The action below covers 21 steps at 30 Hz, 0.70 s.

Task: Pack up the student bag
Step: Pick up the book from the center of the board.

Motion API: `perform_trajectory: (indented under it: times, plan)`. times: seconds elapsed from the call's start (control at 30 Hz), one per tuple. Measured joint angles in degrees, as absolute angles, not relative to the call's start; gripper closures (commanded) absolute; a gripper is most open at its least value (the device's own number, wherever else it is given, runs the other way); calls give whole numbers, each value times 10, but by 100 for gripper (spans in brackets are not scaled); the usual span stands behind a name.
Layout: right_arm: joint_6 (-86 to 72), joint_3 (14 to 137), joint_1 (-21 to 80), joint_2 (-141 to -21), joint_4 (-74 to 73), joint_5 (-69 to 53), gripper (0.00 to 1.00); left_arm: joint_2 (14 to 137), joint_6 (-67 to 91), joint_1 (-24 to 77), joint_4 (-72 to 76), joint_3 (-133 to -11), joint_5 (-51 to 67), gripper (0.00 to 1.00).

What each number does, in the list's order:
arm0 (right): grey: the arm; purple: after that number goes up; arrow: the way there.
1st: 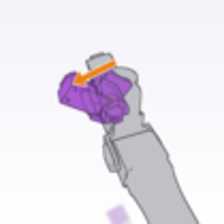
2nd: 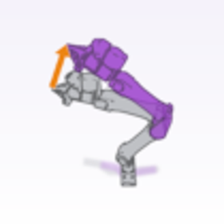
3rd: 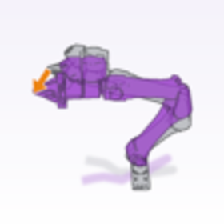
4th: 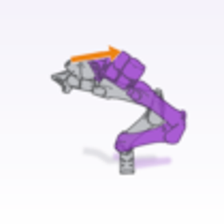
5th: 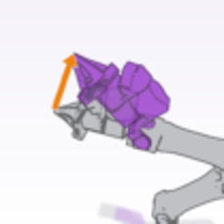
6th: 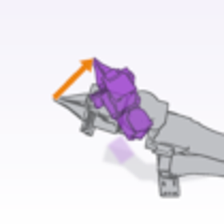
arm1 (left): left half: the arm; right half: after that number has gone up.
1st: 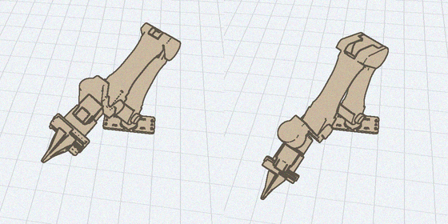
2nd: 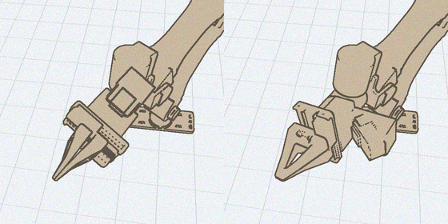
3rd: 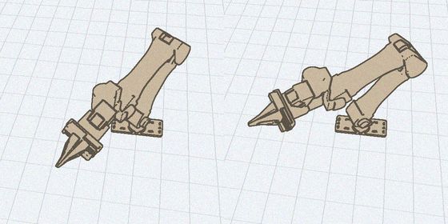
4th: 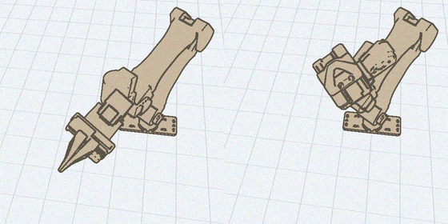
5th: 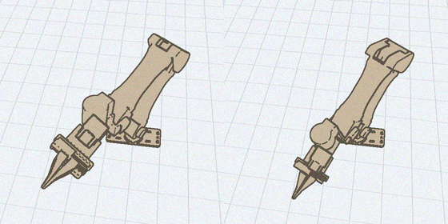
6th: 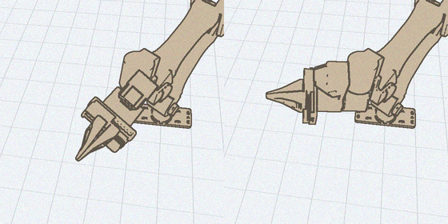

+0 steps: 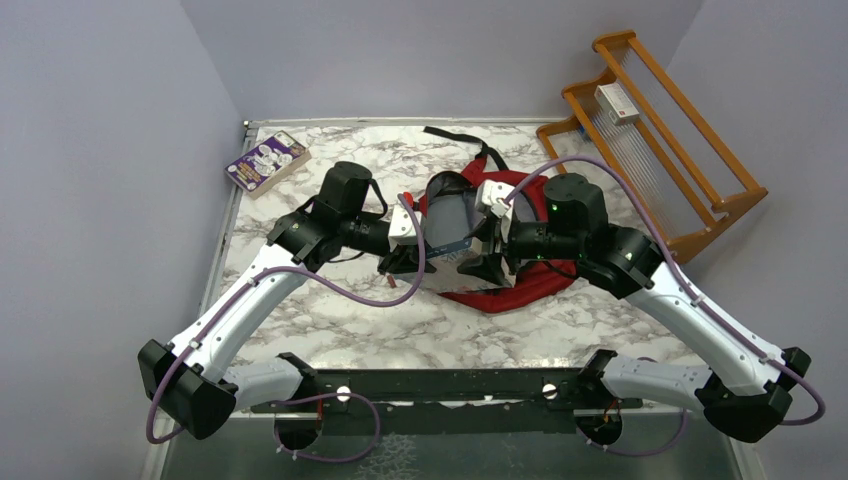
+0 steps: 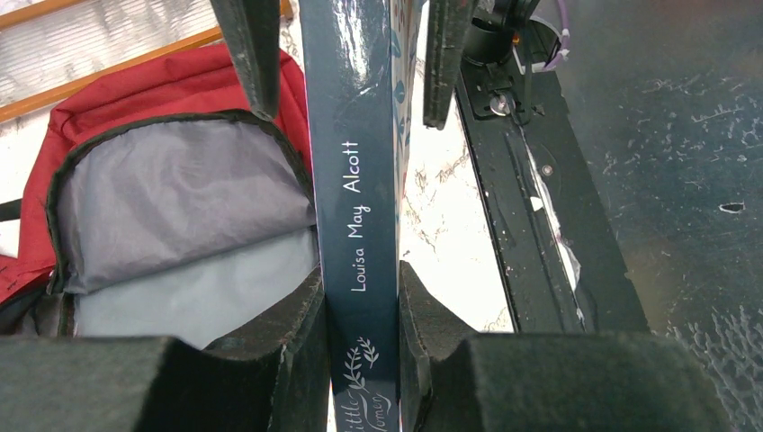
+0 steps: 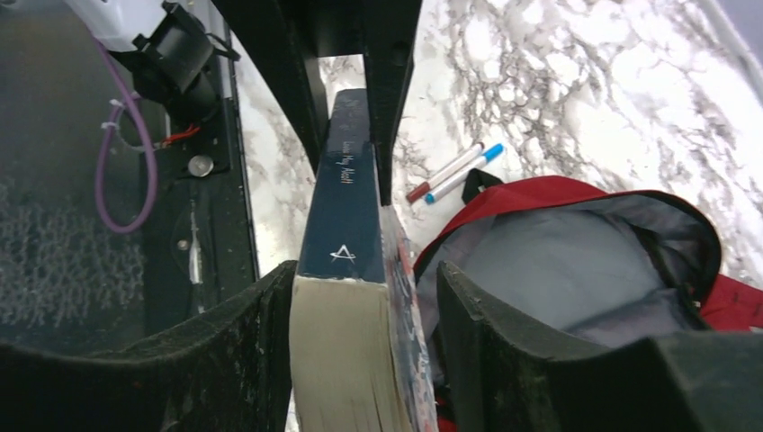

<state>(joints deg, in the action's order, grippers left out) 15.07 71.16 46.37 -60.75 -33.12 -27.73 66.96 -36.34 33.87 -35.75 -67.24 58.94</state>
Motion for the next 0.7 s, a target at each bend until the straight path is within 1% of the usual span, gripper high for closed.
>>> perform_trajectory:
  times: [0.07, 0.13, 0.17, 0.23, 0.3, 0.33, 0.4, 0.47, 0.5, 0.53, 0.67, 0.7]
  plan:
    - [151, 711, 464, -609, -334, -289, 50, 670, -363, 339, -357, -672, 589, 100]
    - [152, 711, 464, -609, -336, -300, 60, 670, -363, 339, -357, -672, 589, 99]
    - [153, 711, 464, -609, -337, -304, 66, 670, -363, 339, -357, -672, 589, 94]
    - [156, 711, 464, -608, -340, -310, 77, 670, -361, 339, -356, -672, 590, 88]
    - [157, 710, 463, -606, -340, -311, 92, 670, -358, 339, -354, -672, 590, 79]
    - [158, 708, 462, -604, -340, -311, 98, 670, -356, 339, -352, -672, 590, 73]
    - [159, 705, 462, -597, -339, -312, 99, 670, -349, 340, -346, -672, 591, 62]
    - [160, 702, 461, -589, -337, -311, 99, 669, -340, 342, -335, -672, 595, 48]
    - [159, 701, 461, -585, -338, -311, 100, 667, -333, 342, -322, -672, 599, 39]
    - [159, 698, 461, -580, -338, -311, 100, 663, -326, 342, -308, -672, 602, 34]
    - [152, 688, 461, -563, -333, -311, 99, 632, -285, 342, -247, -667, 598, 24]
    - [150, 686, 461, -560, -328, -311, 100, 620, -274, 342, -230, -662, 592, 17]
